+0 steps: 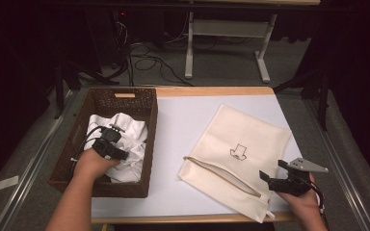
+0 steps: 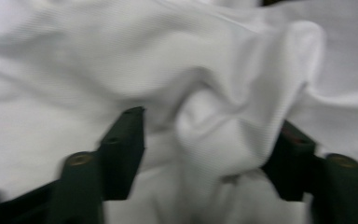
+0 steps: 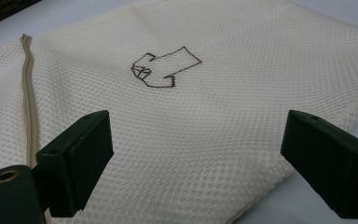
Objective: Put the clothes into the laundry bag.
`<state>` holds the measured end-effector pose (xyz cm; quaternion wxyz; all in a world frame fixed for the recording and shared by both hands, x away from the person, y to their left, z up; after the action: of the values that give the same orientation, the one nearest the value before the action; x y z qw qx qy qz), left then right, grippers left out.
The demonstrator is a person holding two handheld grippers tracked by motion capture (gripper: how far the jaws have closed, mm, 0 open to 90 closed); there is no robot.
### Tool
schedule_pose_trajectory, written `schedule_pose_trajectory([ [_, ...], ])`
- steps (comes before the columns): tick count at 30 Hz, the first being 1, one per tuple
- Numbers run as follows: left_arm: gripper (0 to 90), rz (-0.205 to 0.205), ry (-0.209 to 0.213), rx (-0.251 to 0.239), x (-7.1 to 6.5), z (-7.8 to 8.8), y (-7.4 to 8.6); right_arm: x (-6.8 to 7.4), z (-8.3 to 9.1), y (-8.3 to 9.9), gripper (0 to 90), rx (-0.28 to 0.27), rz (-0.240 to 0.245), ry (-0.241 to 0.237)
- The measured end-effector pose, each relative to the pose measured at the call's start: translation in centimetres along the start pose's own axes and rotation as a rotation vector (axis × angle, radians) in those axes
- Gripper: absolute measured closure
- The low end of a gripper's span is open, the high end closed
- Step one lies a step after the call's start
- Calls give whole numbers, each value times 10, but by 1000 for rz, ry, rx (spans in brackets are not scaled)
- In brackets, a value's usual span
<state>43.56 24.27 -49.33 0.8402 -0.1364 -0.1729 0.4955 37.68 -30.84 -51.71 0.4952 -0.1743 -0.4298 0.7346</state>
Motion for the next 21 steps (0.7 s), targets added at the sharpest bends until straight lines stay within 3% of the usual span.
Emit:
schedule_pose_trajectory([
  [2,145,34,-53,-24,7,0,-2,0,0,0,97,-2,1,0],
  [4,69,65,-59,-24,11,-5,-3,0,0,0,98,0,-3,4],
  [6,6,97,-26,2,15,-13,-3,0,-1,1,98,4,1,6],
  [12,1,185,98,82,26,-44,1,0,-1,1,99,7,7,7],
  [13,0,187,122,109,25,-47,1,-1,-1,1,99,3,8,8],
  [15,8,147,129,140,22,-49,-2,-1,-1,1,100,6,3,9],
  [16,33,106,124,155,19,-49,-4,-2,-2,1,100,7,3,6],
  [21,348,43,119,126,11,-41,-11,-2,-5,3,102,22,8,3],
])
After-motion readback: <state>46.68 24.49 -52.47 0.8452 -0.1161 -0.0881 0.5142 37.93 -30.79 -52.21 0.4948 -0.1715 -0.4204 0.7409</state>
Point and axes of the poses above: each handheld gripper's, and its own axes: z roughly backward along the jaws, y roughly out of its underside, x roughly to its left, the point moved 4 cm from there along -z, roughly forward along the jaws, and after that the axes turned 7 degrees about -z, right-handed, at the moved point
